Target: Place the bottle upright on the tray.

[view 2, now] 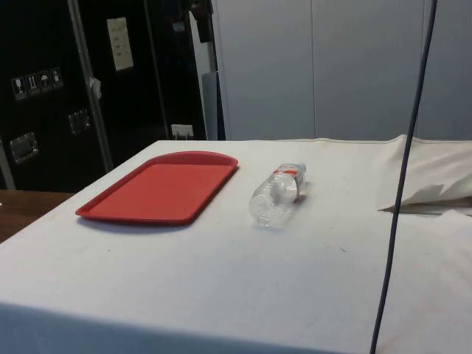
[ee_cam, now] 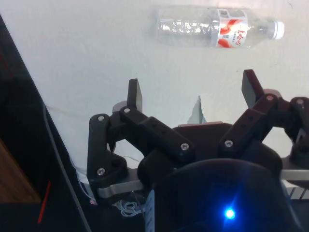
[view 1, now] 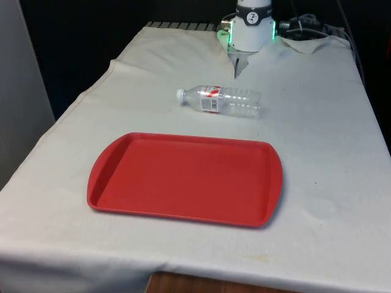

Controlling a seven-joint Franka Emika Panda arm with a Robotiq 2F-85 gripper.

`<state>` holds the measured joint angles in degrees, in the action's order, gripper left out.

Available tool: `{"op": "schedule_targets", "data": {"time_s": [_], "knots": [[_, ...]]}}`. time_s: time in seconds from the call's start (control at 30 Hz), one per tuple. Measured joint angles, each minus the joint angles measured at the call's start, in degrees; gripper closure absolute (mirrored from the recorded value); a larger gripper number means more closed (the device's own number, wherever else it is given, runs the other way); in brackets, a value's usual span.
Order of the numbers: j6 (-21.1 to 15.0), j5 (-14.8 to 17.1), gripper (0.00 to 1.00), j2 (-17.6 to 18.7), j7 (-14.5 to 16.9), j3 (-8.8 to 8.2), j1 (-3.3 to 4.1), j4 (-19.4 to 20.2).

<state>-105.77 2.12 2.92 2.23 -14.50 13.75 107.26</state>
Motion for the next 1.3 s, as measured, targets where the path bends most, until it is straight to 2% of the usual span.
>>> {"op": "schedule_targets", "data": {"time_s": [0.33, 0.63, 1.3], "knots": [[-0.1, 0.0, 0.00, -1.5, -0.2, 0.23, 0.00, 1.8], [-2.1, -2.1, 0.00, -6.6, -1.3, 1.09, 0.00, 7.7], [-5.4, -5.9, 0.00, -15.0, -3.8, 2.75, 0.00, 17.4]]}}
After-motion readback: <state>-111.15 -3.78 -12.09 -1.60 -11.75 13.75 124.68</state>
